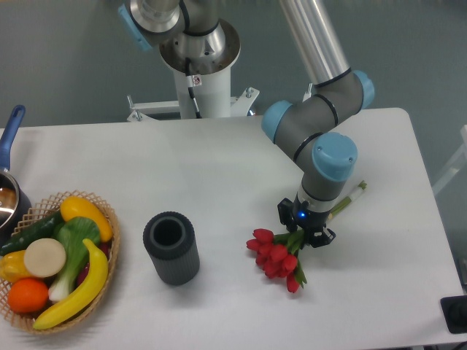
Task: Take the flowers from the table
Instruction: 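Lift the gripped tulip bunch up off the table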
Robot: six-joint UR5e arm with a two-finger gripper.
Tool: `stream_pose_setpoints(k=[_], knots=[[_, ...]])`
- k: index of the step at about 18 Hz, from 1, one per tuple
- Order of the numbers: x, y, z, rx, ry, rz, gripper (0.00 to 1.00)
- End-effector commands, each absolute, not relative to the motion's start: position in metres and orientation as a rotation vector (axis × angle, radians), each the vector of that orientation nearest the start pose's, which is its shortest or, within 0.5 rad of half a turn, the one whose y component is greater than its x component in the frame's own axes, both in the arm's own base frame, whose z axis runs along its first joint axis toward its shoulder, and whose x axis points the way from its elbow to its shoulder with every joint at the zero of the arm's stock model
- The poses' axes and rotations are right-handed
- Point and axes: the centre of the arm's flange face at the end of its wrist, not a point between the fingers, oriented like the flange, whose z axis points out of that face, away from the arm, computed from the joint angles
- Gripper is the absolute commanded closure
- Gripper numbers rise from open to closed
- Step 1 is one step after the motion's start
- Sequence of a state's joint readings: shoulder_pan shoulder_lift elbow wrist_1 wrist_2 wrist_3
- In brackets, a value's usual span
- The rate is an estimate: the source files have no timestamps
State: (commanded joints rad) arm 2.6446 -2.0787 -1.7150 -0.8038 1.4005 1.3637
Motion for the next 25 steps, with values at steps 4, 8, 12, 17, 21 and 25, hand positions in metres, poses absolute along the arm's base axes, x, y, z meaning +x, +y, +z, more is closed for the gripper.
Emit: stream_pose_setpoints(k=[4,8,12,17,21,25], knots=[[-0.478,0.428,0.251,-2.869,0.432,0.152,0.63],[-0.47,0.433,0.297,-2.698,0.34,0.136,0.63],[-0.451,0.434,0.36,-2.526,0.257,0.131,0.63],[-0.437,0.432,0.406,-2.348,0.159,0.052,0.63],[-0.444,0.427,0.434,-2.236,0.096,0.001,0.63],[-0.451,0.43,0.454,-2.197,0.065,-0.004,0.63]])
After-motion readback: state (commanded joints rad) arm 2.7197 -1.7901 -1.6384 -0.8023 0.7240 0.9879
